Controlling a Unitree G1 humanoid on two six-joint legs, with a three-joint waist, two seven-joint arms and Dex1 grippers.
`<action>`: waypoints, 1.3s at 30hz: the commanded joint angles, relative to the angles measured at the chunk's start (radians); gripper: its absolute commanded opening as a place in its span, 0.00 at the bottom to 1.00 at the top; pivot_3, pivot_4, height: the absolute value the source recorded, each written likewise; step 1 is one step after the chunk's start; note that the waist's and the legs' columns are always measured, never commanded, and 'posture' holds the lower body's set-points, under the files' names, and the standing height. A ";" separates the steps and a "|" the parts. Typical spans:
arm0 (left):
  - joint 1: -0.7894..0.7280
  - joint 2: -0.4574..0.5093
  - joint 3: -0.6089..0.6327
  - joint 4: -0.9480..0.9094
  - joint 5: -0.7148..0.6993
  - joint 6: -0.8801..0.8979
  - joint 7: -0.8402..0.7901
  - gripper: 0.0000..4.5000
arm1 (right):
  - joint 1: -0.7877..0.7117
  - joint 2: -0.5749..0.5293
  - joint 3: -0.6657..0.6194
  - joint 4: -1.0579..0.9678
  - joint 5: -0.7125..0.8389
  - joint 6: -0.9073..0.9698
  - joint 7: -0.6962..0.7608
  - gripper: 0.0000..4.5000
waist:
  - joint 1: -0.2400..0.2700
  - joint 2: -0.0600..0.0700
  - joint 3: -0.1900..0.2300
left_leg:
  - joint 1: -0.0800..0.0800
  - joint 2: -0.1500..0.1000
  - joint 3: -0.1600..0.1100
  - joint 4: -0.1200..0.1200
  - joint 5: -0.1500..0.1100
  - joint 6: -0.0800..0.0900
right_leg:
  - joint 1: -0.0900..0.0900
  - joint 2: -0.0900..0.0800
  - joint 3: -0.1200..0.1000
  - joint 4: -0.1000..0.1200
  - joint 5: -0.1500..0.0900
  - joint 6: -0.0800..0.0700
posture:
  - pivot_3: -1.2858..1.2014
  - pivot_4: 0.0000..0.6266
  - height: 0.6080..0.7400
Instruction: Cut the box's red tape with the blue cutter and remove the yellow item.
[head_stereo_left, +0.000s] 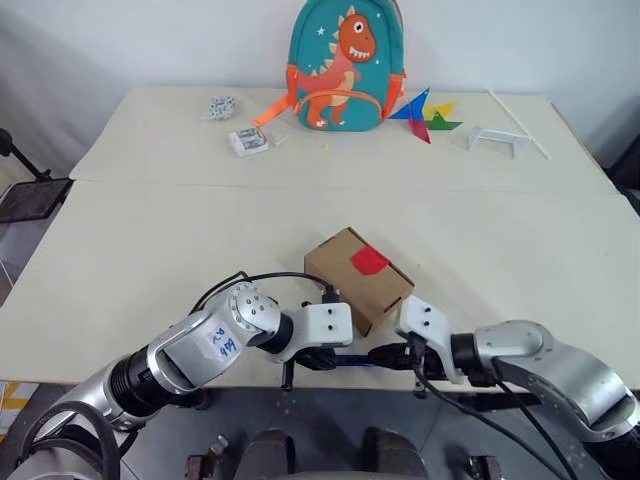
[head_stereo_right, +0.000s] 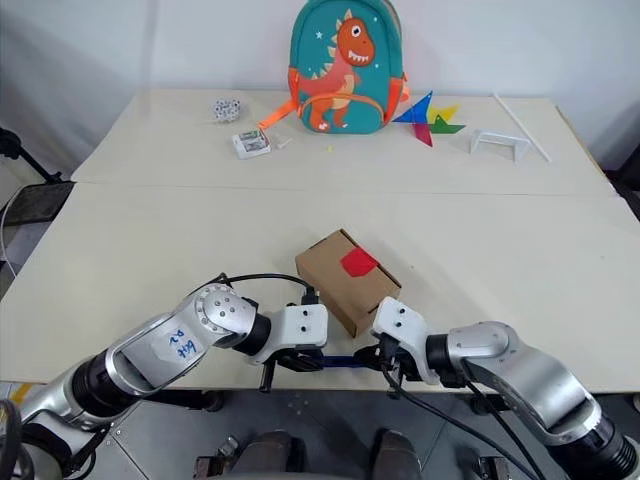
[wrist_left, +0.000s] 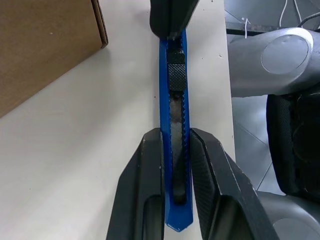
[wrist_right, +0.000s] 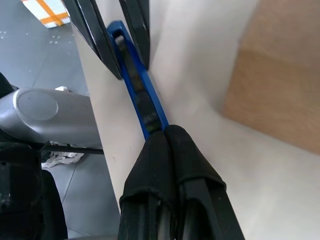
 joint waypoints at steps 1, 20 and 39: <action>-0.005 0.005 -0.023 0.012 -0.003 0.012 0.005 0.09 | 0.005 0.003 0.025 -0.013 -0.017 -0.001 0.012 0.01 | 0.000 0.000 0.000 | 0.000 0.000 0.000 0.000 0.000 0.000 | 0.000 0.000 0.000 0.000 0.000 0.000 | 0.52 0.24 1.00; -0.022 -0.007 -0.027 0.022 -0.015 0.013 0.009 0.09 | -0.064 0.140 0.137 0.032 -0.101 -0.020 0.006 0.01 | 0.000 0.000 0.000 | 0.001 0.000 0.000 0.001 0.000 0.000 | 0.001 0.000 0.000 0.000 0.000 0.000 | 0.52 0.24 1.00; 0.115 0.014 0.219 0.004 -0.023 -0.644 -0.049 0.09 | 0.201 -0.202 -0.583 -0.119 0.845 0.305 -0.018 0.38 | 0.005 0.001 0.001 | -0.001 0.001 -0.001 0.005 -0.003 0.002 | 0.002 0.000 -0.001 0.000 0.000 0.000 | 0.52 0.24 1.00</action>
